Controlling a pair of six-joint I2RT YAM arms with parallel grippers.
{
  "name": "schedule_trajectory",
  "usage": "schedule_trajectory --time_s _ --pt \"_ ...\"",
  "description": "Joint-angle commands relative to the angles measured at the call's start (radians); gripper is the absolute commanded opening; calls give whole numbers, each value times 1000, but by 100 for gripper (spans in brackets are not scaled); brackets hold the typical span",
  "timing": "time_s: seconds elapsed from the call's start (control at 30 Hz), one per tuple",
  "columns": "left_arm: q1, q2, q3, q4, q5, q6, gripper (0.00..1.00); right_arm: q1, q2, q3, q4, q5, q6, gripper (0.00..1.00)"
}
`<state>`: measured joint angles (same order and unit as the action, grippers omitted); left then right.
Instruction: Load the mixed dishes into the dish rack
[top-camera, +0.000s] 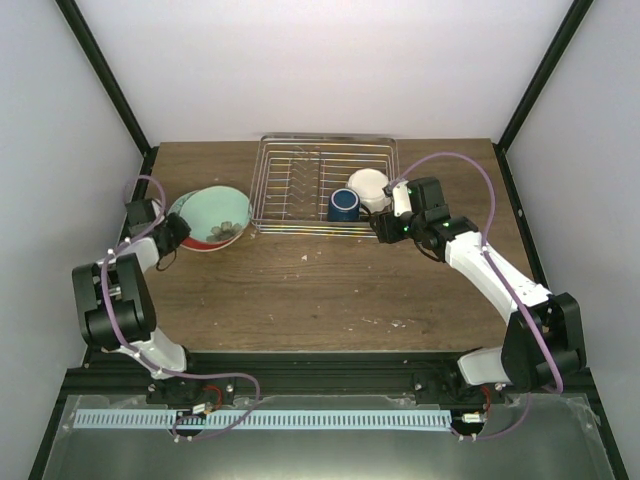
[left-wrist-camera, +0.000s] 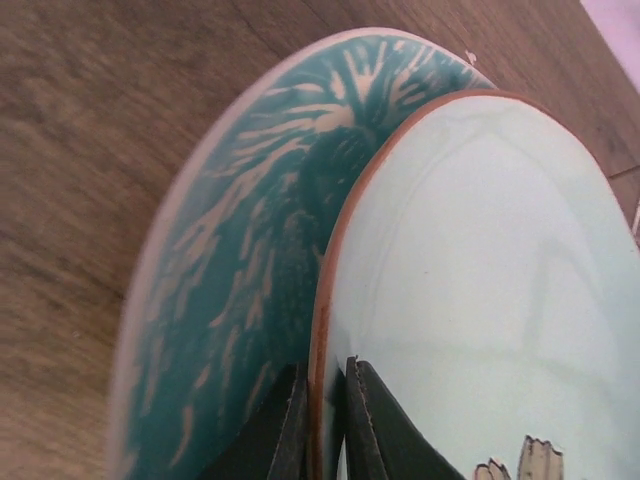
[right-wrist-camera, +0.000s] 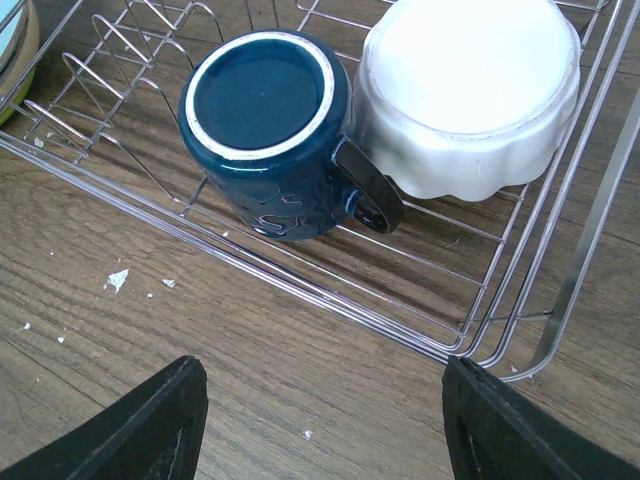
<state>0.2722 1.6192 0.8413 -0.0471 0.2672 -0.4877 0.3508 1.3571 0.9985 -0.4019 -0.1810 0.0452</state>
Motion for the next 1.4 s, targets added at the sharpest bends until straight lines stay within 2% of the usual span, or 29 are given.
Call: schedule_trajectory --time_s 0.0,0.17,0.57,0.9,1.17,1.37 --pt "101 -34 -103 19 141 -58 0 7 1 -6 11 3 -4 65" --pt "191 -75 -189 115 237 -109 0 7 6 -6 11 5 -5 65" --pt "219 -163 -310 356 344 -294 0 7 10 -6 7 6 -4 65" --pt "230 -220 -286 376 440 -327 0 8 20 -6 8 -1 -6 65" --pt "230 -204 -332 567 513 -434 0 7 27 -5 15 -22 -7 65" --pt "229 -228 -342 631 530 -448 0 7 38 0 15 -27 -8 66"
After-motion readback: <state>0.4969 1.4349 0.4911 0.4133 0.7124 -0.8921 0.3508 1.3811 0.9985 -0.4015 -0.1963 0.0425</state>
